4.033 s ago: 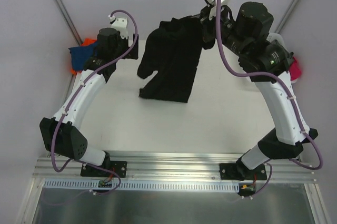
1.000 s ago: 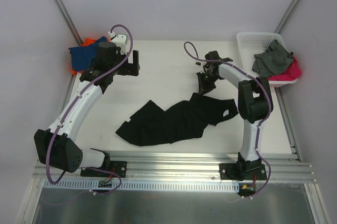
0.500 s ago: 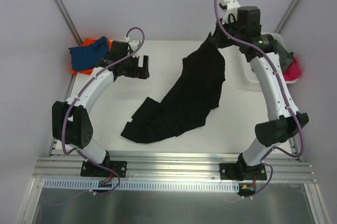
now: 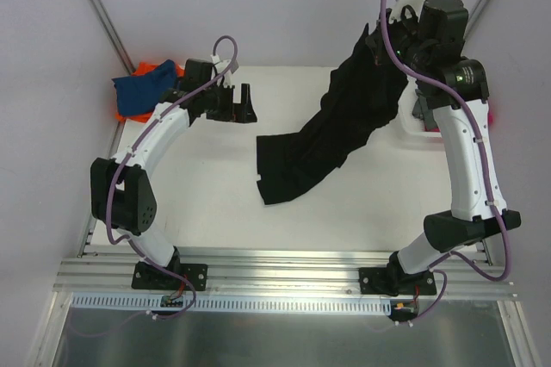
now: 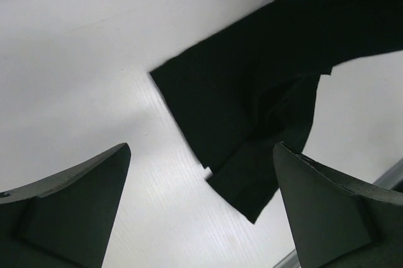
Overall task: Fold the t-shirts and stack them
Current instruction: Flatten the tshirt out
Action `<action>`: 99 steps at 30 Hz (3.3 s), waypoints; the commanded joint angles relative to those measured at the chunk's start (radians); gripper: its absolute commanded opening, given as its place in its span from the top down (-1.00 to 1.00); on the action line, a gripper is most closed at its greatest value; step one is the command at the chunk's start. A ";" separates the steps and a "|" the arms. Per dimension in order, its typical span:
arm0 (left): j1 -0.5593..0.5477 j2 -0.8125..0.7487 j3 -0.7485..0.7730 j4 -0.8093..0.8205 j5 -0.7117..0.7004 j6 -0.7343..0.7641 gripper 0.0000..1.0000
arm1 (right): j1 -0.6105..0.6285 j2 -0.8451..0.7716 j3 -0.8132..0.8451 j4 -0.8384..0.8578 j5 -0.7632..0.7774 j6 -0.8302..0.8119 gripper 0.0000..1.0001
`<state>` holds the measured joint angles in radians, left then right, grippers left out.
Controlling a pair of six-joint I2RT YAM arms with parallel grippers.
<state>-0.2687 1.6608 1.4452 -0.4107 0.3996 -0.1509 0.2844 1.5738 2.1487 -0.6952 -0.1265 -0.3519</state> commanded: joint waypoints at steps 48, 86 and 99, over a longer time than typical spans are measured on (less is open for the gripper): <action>-0.204 0.298 -0.046 -0.171 0.015 0.070 -0.12 | -0.080 0.028 0.027 0.042 -0.001 0.087 0.99; -0.141 0.274 0.010 -0.174 -0.041 0.088 1.00 | -0.083 0.061 0.042 0.052 0.033 0.057 0.99; 0.002 0.220 0.586 -0.387 -0.035 0.225 1.00 | -0.103 0.126 0.109 0.065 0.129 -0.019 0.99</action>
<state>-0.2592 1.9400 1.8809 -0.7029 0.3550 0.0257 0.1864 1.6985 2.1914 -0.6849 -0.0402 -0.3328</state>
